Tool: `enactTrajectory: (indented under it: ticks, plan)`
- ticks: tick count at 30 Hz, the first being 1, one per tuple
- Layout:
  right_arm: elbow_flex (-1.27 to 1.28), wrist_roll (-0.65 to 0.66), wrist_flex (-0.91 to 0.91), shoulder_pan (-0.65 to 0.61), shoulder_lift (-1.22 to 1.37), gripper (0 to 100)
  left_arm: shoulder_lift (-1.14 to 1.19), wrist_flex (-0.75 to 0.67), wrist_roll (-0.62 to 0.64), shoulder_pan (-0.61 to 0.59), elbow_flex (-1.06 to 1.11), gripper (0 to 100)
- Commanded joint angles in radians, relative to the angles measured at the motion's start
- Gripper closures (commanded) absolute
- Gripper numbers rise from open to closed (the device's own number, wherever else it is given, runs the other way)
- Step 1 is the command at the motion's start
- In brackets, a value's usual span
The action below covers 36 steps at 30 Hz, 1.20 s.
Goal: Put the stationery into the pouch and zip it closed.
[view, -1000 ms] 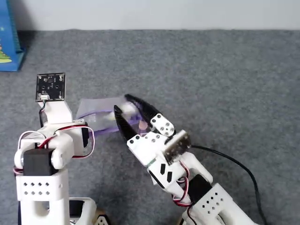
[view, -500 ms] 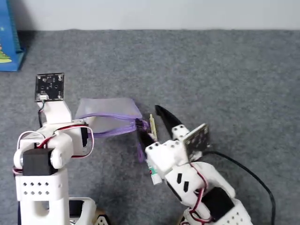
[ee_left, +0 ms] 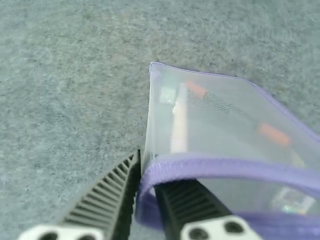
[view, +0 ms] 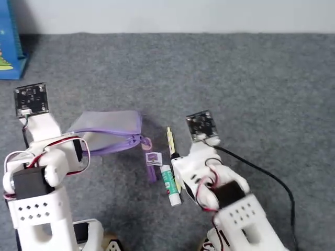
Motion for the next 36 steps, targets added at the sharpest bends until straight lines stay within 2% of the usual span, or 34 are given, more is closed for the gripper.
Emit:
enactTrajectory:
  ticks: [1,6,16,26,28,32,34,36]
  plan:
    - [-0.064,-0.005,-0.17,0.013,0.162,79.7,-0.003,0.0,0.003,-0.015,-0.038,99]
    - [-0.123,0.048,-0.331,0.013,0.386,79.7,-0.003,0.002,0.003,-0.014,-0.036,99]
    - [-0.408,0.048,-0.332,0.013,0.835,79.7,-0.003,-0.006,0.003,-0.012,-0.016,99]
    - [-0.618,0.086,-0.331,0.076,1.125,79.8,-0.003,-0.006,0.003,-0.012,-0.015,99]
    - [-0.628,0.124,-0.331,0.081,1.158,83.3,-0.003,-0.006,0.003,-0.012,-0.015,99]
    - [-0.628,0.135,-0.295,0.079,1.138,99.8,-0.003,-0.006,0.003,-0.012,-0.015,99]
    - [-0.628,0.161,-0.243,0.07,1.119,96.6,-0.003,-0.006,0.003,-0.012,-0.015,99]
    - [-0.628,0.167,-0.185,0.065,1.092,99.1,-0.003,-0.006,0.003,-0.012,-0.015,99]
